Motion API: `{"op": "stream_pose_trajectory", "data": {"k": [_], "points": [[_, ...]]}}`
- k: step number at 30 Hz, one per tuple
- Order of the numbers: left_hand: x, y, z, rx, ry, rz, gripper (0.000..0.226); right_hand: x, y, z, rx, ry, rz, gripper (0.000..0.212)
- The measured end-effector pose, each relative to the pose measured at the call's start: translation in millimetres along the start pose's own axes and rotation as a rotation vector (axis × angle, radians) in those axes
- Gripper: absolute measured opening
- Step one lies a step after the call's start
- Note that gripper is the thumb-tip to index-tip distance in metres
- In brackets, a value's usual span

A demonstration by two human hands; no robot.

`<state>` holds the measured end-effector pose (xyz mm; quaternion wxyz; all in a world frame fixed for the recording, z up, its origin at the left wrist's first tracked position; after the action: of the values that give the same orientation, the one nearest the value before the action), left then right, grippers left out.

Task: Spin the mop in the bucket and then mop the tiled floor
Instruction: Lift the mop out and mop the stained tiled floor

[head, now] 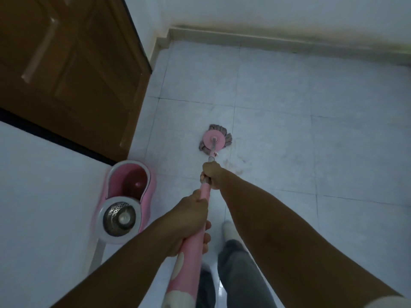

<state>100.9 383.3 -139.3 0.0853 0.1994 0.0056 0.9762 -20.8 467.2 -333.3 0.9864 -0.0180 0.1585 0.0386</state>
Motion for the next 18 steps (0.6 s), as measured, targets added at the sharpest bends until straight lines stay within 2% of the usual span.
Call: {"op": "stream_pose_trajectory", "data": {"k": [3, 6, 10, 13, 18], "points": [[0.6, -10.4, -7.2, -0.006, -0.05, -0.002, 0.036, 1.5, 12.0, -2.8, 0.031, -0.009, 0.005, 0.015], [12.1, -26.3, -26.3, -0.009, -0.082, 0.007, 0.037, -12.5, 31.5, -19.2, 0.071, 0.029, 0.047, 0.018], [35.7, -47.8, -64.9, -0.032, -0.09, 0.04, 0.037, -44.9, 65.9, -50.2, 0.102, 0.036, 0.017, 0.016], [60.9, -65.4, -97.3, -0.049, -0.104, 0.051, 0.039, -74.5, 96.8, -80.1, 0.128, 0.041, -0.008, 0.025], [103.0, -87.5, -141.7, -0.07, -0.15, 0.048, 0.038, -116.4, 134.6, -118.2, 0.151, 0.041, -0.024, 0.014]]}}
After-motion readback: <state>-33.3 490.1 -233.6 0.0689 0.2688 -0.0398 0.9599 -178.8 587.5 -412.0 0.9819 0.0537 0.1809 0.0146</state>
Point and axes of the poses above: each hand's wrist, its own z-axis away from the middle knuckle, its own y-axis out of the back of the hand, x = y × z, the point moved 5 cm from there along -z, towards the middle knuckle, and after that the axes turned 8 degrees about -y, right-handed, at the moved point
